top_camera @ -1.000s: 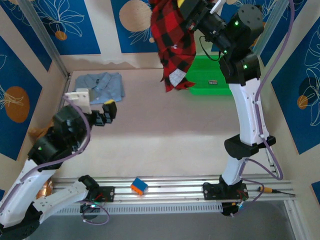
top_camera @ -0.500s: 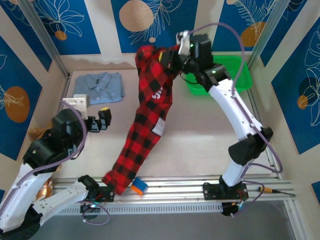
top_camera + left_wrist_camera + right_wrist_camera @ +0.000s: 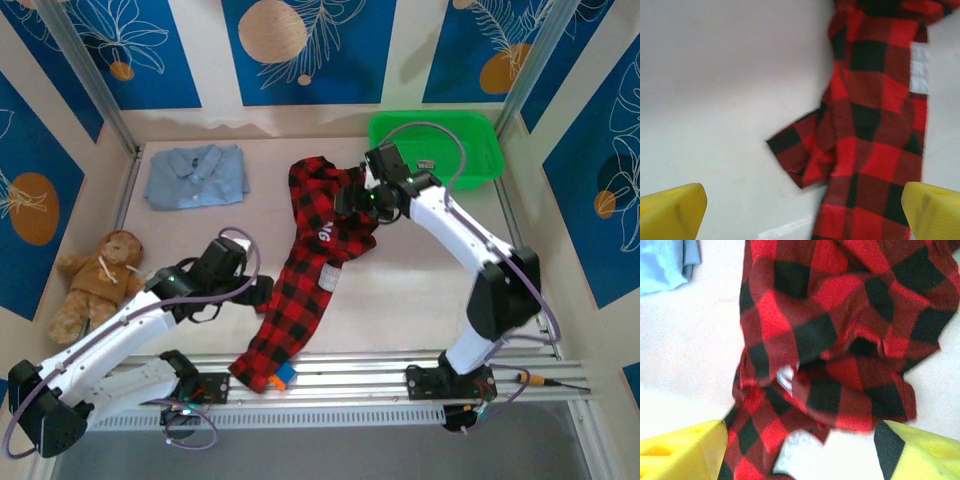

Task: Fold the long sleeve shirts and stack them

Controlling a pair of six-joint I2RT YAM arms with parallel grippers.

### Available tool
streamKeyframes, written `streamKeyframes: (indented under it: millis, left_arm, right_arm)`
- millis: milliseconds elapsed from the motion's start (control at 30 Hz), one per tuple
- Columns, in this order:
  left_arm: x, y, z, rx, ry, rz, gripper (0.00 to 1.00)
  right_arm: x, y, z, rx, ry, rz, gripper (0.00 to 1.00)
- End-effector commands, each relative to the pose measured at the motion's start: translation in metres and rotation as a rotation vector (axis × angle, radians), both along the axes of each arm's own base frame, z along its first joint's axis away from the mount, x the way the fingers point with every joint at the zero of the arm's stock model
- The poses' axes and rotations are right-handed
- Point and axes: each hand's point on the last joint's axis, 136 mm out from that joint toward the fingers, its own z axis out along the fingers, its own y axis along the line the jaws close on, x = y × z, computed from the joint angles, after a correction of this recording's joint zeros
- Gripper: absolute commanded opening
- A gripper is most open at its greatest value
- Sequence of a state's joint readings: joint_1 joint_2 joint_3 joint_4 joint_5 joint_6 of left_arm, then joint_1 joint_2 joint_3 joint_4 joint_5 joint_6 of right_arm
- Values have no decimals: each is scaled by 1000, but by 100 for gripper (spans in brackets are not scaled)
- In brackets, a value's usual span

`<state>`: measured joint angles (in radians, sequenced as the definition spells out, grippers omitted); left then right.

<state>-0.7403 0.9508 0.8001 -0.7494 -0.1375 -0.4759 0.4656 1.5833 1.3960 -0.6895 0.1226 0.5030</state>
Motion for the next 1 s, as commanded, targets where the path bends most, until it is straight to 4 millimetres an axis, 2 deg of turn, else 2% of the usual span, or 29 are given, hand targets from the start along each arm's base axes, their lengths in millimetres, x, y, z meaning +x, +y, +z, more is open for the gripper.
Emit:
streamKeyframes:
  millis: [0,133,167,233,367,500,567,667,767,833,900,967]
  left_arm:
    - [-18,-29,-9,-58,65,-85,100]
    - [-34,-66,-25,21,125,-214,96]
    - [-41,-81,-30,32,153,-259,95]
    - [-54,-96,-46,80,216,-311,92]
    - [-78,-109,-78,129,344,-351,86]
    - [-78,-112,-89,170,363,-339,84]
    - [-79,-117,-95,179,381,-345,79]
    - [-79,-117,-107,217,404,-348,67]
    - [-79,-116,-118,244,414,-357,44]
    - [-77,-116,-119,246,415,-359,24]
    - [-72,-114,-110,244,391,-353,11]
    - [-63,-112,-90,229,338,-341,5]
  right_arm:
    - [-39,-19,-22,-111,40,-14,79]
    - [-68,-35,-70,-116,147,-88,78]
    - [-72,-36,-77,-96,159,-103,78]
    - [-78,-35,-88,-73,179,-115,78]
    - [-83,-37,-94,-82,191,-115,78]
    - [-83,-37,-92,-80,181,-105,78]
    - [-84,-37,-92,-75,180,-105,78]
    - [-85,-37,-93,-66,183,-111,78]
    - [-85,-36,-97,-51,189,-112,78]
    - [-86,-36,-100,-49,199,-119,78]
    - [-86,-36,-103,-45,206,-124,78]
    - [-85,-36,-104,-39,205,-128,78]
